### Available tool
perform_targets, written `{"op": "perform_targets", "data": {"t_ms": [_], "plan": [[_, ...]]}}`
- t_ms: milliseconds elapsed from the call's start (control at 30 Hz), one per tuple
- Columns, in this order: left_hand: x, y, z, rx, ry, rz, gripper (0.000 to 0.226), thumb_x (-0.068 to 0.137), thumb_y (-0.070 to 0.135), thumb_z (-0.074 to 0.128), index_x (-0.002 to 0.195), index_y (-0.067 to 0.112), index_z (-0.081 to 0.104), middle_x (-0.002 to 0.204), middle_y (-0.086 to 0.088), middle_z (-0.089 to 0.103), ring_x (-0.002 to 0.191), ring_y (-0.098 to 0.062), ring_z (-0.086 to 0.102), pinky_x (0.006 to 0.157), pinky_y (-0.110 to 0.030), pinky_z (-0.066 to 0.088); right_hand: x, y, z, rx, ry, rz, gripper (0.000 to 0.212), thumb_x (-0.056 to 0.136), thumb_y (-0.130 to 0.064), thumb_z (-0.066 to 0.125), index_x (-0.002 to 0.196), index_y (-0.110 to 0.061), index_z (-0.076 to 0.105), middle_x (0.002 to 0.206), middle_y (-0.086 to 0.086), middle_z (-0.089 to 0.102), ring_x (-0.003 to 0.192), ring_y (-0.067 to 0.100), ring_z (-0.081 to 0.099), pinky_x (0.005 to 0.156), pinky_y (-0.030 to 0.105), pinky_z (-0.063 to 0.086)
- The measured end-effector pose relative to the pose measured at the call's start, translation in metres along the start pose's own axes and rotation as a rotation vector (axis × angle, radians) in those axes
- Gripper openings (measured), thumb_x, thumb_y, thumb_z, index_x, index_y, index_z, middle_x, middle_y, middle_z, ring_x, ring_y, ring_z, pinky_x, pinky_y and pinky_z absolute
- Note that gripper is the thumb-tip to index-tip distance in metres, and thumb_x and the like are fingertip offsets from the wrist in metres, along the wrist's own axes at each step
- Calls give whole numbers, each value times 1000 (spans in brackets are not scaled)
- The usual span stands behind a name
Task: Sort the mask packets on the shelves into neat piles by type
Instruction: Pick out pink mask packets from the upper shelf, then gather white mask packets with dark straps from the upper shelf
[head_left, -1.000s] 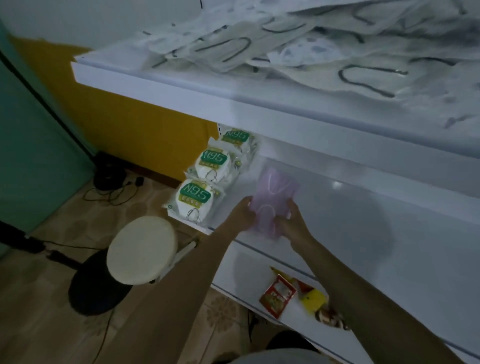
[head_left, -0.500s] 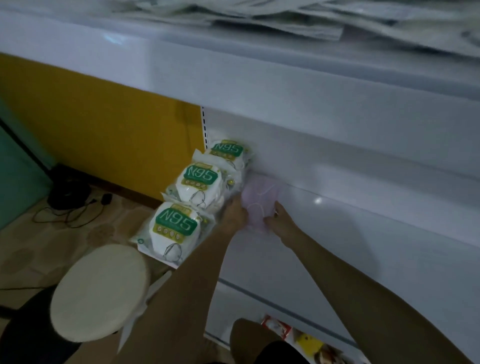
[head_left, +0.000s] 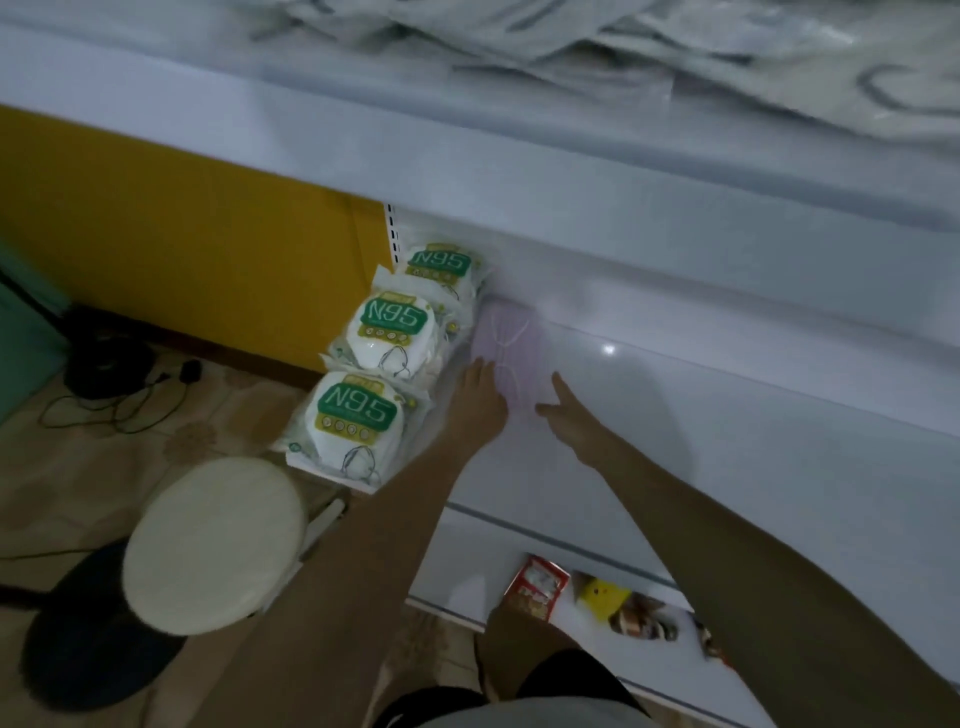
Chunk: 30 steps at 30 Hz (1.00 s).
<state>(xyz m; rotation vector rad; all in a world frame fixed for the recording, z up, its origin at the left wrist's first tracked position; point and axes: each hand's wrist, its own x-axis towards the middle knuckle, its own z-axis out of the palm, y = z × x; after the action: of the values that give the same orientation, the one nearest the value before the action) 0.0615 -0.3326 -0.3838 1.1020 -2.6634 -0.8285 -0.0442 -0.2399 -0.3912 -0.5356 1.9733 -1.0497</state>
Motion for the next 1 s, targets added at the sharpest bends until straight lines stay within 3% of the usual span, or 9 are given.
{"op": "perform_targets", "data": {"t_ms": [167, 267, 367, 433, 567, 667, 767, 900, 1000], "plan": [[-45, 7, -50, -143, -18, 90, 48, 92, -1, 40, 140, 1, 33, 143, -19, 35, 131, -31, 33, 105, -30, 24, -64, -24, -3, -120, 4, -81, 58, 96, -10, 47, 148, -14, 21, 152, 10, 26, 135, 24, 34, 105, 29, 33], [-73, 3, -88, -158, 18, 224, 43, 94, 4, 42, 137, 2, 38, 138, -19, 43, 127, -32, 41, 103, -29, 29, -113, -52, -1, -279, 19, -266, 43, 95, -13, 51, 136, -15, 44, 137, 8, 48, 114, 16, 50, 87, 17, 38], [-105, 2, -131, -164, 98, 352, 41, 95, 5, 44, 136, 1, 41, 136, -18, 47, 125, -30, 45, 103, -26, 30, -164, -87, 5, -413, 51, -473, 39, 94, -18, 54, 132, -18, 49, 130, -2, 53, 106, 6, 50, 80, -1, 33], [-122, 3, -161, -137, 148, 453, 38, 96, 7, 45, 134, 2, 44, 133, -16, 51, 121, -27, 48, 97, -21, 31, -194, -109, 11, -486, 58, -603, 38, 93, -18, 56, 131, -18, 51, 128, -6, 53, 106, 4, 49, 81, -6, 29], [-146, 10, -211, -84, 209, 619, 34, 95, 15, 45, 127, 8, 54, 124, -11, 60, 110, -26, 57, 93, -24, 41, -251, -151, 14, -541, 69, -828, 34, 91, -14, 59, 124, -18, 57, 117, -14, 54, 104, -9, 47, 88, -3, 29], [-165, 24, -244, -9, 260, 733, 36, 93, 26, 42, 121, 14, 60, 118, -4, 64, 102, -19, 61, 84, -24, 46, -291, -184, 6, -533, 132, -955, 29, 89, -19, 57, 116, -29, 58, 109, -6, 64, 97, -2, 55, 86, 6, 39], [-179, 46, -275, 59, 360, 909, 34, 92, 28, 40, 112, 14, 64, 107, 0, 68, 93, -13, 62, 76, -21, 49, -319, -214, -15, -484, 247, -1032, 23, 89, -26, 54, 111, -32, 60, 102, -13, 64, 93, -2, 59, 83, 11, 45], [-165, 91, -311, -92, 455, 1023, 30, 92, 25, 42, 109, 13, 63, 102, 4, 63, 92, -4, 55, 78, -16, 44, -328, -242, -57, -452, 421, -1054, 23, 91, -16, 56, 103, -35, 59, 100, -19, 62, 91, -7, 58, 78, 4, 42], [-125, 125, -331, -119, 451, 919, 27, 94, 20, 46, 114, 10, 61, 108, -2, 60, 96, -9, 55, 82, -18, 41, -321, -248, -97, -462, 510, -968, 30, 92, -11, 55, 99, -41, 57, 98, -19, 62, 89, -12, 57, 76, 2, 42]]}}
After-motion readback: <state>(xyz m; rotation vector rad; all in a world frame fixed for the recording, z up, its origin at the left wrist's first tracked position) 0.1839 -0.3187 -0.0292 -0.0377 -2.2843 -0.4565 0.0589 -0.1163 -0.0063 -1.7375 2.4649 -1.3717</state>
